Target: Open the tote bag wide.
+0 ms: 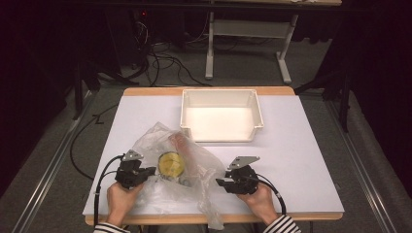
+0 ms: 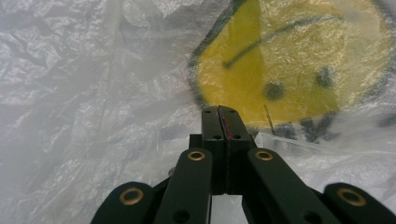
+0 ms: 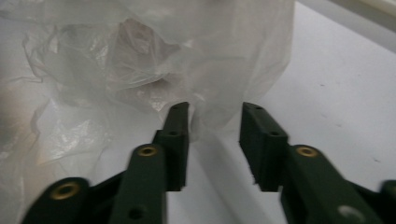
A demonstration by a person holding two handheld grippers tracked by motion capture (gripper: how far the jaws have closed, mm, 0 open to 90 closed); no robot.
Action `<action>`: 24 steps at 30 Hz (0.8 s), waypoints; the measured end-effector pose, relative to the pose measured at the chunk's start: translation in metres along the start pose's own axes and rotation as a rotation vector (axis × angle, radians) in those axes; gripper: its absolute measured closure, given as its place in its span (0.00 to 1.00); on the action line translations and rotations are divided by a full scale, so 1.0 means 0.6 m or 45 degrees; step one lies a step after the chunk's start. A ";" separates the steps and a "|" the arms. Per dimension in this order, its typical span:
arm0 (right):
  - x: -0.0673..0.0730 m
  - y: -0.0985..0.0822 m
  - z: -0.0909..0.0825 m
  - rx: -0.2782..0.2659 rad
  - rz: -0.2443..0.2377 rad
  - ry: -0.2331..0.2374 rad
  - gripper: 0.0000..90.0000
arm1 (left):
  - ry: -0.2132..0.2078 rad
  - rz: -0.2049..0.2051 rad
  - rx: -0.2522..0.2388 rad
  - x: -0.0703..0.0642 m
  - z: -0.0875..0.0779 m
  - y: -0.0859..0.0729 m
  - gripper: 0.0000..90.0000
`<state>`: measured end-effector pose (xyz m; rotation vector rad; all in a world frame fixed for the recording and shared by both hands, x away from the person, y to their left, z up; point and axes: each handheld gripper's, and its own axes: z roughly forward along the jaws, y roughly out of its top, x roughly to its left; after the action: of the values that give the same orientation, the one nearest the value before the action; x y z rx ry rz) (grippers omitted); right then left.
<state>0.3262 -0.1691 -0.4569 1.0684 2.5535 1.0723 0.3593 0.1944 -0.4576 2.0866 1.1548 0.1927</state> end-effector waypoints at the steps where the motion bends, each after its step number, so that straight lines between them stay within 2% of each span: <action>1: -0.001 0.000 0.002 0.003 -0.006 0.011 0.78 | -0.001 0.001 -0.001 0.000 0.000 0.000 1.00; 6: -0.003 -0.002 0.001 0.020 -0.020 0.022 0.95 | -0.012 0.008 -0.007 -0.003 -0.002 0.000 1.00; 9: -0.006 -0.004 -0.002 0.010 -0.015 0.037 0.99 | -0.021 0.005 -0.014 -0.004 -0.003 0.001 1.00; 13: -0.014 -0.007 -0.007 0.029 -0.011 0.033 1.00 | -0.032 0.006 -0.022 -0.006 -0.005 0.001 1.00; 18: -0.027 -0.013 -0.018 0.010 0.020 0.021 1.00 | -0.054 0.014 -0.030 -0.013 -0.009 0.002 1.00; 24: -0.042 -0.021 -0.032 0.005 0.051 0.002 1.00 | -0.070 0.061 -0.031 -0.031 -0.018 0.011 1.00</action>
<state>0.3294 -0.2030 -0.4542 1.1252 2.5470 1.0782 0.3482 0.1835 -0.4413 2.0866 1.0660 0.1702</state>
